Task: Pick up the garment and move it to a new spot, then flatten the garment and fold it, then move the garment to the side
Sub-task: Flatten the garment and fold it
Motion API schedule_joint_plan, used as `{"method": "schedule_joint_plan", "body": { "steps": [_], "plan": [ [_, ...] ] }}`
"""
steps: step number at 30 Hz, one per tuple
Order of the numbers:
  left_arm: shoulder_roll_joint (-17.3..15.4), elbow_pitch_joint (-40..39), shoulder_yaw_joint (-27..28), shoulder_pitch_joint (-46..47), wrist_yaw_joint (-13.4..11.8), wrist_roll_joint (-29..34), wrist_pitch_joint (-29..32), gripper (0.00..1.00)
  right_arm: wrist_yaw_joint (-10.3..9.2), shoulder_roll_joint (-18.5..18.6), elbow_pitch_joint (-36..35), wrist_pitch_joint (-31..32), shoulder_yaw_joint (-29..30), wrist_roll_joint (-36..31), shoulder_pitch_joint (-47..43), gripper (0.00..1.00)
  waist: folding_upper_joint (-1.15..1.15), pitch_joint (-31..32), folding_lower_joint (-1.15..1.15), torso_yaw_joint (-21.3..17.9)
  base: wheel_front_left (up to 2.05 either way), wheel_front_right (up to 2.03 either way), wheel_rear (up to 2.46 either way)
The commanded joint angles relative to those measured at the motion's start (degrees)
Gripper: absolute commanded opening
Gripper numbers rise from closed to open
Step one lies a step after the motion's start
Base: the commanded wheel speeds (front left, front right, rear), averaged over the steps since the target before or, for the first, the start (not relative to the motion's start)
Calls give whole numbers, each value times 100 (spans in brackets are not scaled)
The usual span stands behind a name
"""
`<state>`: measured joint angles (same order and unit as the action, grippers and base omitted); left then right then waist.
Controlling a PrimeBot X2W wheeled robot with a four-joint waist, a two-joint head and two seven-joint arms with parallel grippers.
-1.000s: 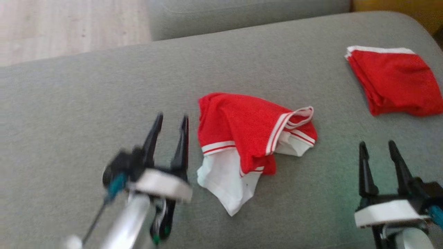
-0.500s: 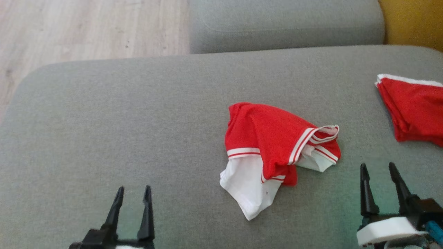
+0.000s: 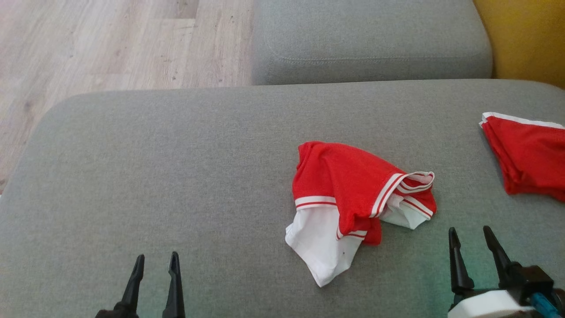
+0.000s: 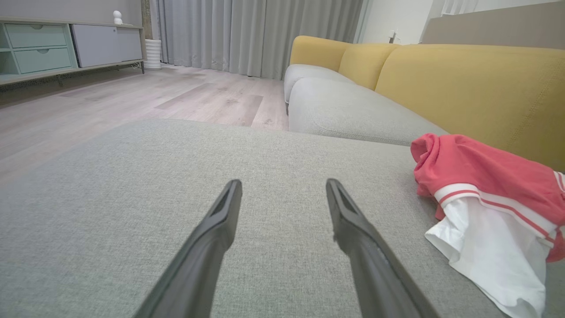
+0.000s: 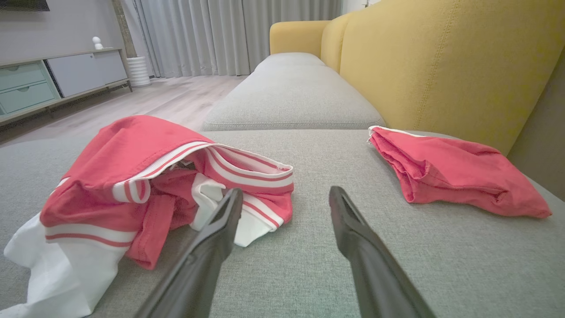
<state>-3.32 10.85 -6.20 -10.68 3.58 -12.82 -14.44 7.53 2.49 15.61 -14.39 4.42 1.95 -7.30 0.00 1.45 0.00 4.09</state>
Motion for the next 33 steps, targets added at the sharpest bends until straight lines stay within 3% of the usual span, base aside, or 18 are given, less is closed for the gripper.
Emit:
{"method": "schedule_joint_plan", "body": {
  "steps": [1,14,23,29,33],
  "plan": [
    [28,-188,217,161,11,72,-55,100,-4,39,-145,-61,-141,33,132,100,0,1,0,-4,0,0,0],
    [43,-198,95,237,53,14,-55,100,-4,39,-99,-61,-168,30,172,100,0,-17,0,-54,0,0,0],
    [44,-464,-1380,869,343,-125,39,100,-4,39,-163,-61,-249,0,274,100,0,-63,0,-325,0,0,0],
    [44,19,-2565,1550,377,-857,527,100,-4,39,-184,-61,-356,-7,359,100,0,-206,0,-572,0,0,0],
    [44,389,-3063,1923,383,-1209,636,100,-4,39,-175,-61,-439,18,451,100,0,-321,0,-757,0,0,0]
  ]
}}
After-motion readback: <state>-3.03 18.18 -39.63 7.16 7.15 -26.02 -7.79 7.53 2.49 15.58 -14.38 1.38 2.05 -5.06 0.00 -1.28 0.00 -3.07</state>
